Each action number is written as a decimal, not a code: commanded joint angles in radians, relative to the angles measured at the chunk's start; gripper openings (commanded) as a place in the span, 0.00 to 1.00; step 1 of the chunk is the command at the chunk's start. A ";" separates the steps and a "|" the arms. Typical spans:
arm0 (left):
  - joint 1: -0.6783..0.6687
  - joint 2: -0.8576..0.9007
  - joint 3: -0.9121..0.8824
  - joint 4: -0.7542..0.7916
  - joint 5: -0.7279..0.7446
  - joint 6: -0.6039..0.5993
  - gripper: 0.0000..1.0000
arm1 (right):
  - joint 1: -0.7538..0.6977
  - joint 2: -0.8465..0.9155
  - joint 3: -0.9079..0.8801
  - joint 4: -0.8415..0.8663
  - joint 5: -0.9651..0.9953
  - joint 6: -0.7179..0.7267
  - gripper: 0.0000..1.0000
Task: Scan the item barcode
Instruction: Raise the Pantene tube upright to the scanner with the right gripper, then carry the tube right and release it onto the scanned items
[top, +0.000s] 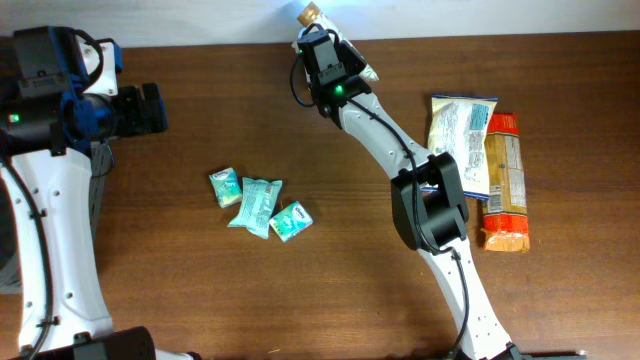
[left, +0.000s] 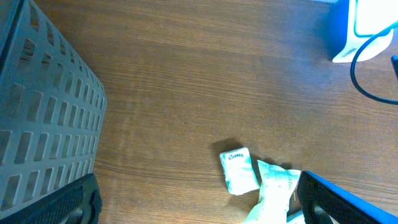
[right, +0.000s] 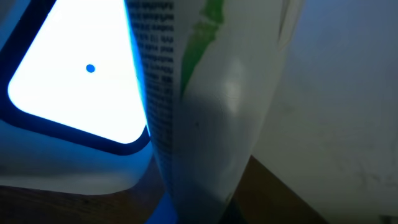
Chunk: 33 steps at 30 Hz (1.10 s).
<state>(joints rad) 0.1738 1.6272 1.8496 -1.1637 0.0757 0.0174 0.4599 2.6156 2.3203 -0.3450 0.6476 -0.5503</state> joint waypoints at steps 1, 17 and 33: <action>0.006 -0.005 0.007 -0.001 0.007 -0.002 0.99 | 0.005 -0.026 0.019 0.011 0.046 0.004 0.04; 0.006 -0.005 0.007 -0.001 0.007 -0.002 0.99 | 0.024 -0.201 0.019 -0.235 -0.073 0.232 0.04; 0.006 -0.005 0.007 -0.001 0.007 -0.003 0.99 | -0.195 -0.699 0.018 -1.129 -0.599 0.753 0.04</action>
<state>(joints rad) 0.1738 1.6272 1.8496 -1.1637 0.0757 0.0174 0.3347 1.9259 2.3291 -1.3785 0.0734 0.1333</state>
